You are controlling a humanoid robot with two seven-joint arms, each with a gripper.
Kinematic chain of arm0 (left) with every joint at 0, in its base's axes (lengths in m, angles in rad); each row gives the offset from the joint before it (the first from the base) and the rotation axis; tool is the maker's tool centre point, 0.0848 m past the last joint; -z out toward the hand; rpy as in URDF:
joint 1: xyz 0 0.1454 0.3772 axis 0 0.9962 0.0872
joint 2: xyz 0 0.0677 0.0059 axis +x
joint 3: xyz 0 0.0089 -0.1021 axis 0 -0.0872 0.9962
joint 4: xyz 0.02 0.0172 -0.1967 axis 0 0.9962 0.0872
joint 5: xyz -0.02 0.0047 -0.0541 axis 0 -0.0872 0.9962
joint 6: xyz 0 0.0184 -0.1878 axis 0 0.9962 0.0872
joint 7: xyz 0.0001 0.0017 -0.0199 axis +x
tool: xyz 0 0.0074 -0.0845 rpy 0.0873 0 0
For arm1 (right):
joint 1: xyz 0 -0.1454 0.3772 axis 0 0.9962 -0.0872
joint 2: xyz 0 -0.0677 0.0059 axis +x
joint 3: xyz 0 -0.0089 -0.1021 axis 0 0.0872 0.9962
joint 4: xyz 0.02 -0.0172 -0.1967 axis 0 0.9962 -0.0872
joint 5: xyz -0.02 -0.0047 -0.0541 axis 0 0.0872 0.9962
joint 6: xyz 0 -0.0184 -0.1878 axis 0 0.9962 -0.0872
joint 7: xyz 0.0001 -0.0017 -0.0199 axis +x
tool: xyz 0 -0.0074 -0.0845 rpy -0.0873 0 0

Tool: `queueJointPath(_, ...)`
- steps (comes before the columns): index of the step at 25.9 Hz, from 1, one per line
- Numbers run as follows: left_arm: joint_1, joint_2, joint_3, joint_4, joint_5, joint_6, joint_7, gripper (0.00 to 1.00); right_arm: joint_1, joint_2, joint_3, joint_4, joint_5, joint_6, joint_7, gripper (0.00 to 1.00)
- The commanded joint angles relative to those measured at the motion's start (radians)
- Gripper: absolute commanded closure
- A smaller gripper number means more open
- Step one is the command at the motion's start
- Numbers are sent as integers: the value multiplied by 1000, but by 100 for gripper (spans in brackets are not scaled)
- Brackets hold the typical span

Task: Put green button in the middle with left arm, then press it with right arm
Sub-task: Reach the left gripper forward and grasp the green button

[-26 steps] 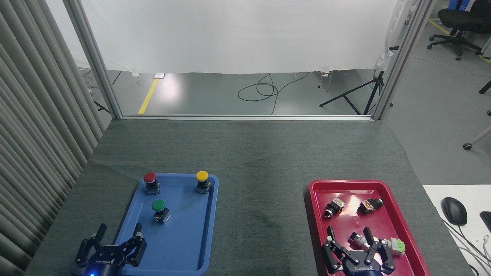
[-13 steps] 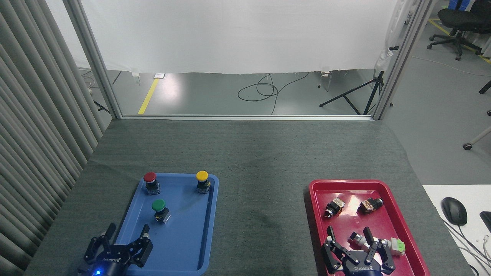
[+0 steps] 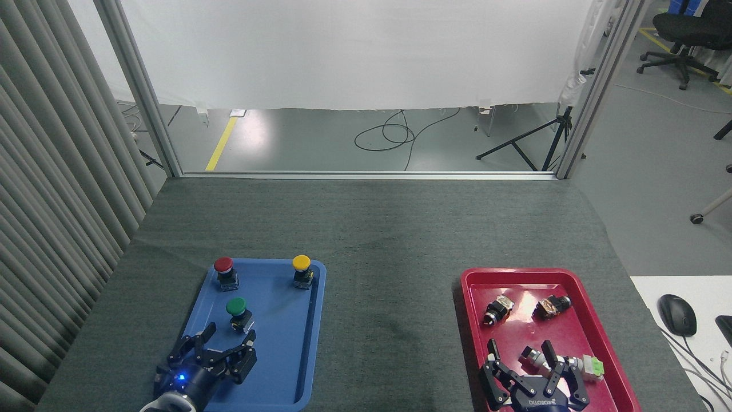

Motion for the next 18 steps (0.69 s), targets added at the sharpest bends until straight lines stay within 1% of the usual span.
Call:
queueJointPath(1,-57,-1,-11,71,-2,8,6,12,0,0,-3,0,0,1,1,0)
queueJointPath(5,-74,2,-11,88,-7,9,3,12,1,-3,-3,2,0,1,1,0)
queueJointPath(8,-75,0,-11,92,-7,9,0,16,0,-3,-3,2,0,2,1,0)
queueJointPath(9,-80,0,-13,92,-7,9,0,18,0,-3,-3,2,-2,2,1,0)
queueJointPath(10,-83,0,-13,92,-7,6,2,24,0,-5,-3,2,-2,2,1,0)
queueJointPath(12,-83,2,-13,92,-13,-3,2,40,1,-5,-3,2,-2,2,1,0)
queueJointPath(13,-85,3,-21,94,-24,-2,0,45,1,-5,-3,2,-2,4,1,0)
queueJointPath(15,-91,2,-27,105,-48,0,-3,47,1,-5,-3,2,-2,4,1,0)
queueJointPath(18,-111,-4,-34,149,-54,-2,-4,47,1,-5,-3,2,0,2,1,0)
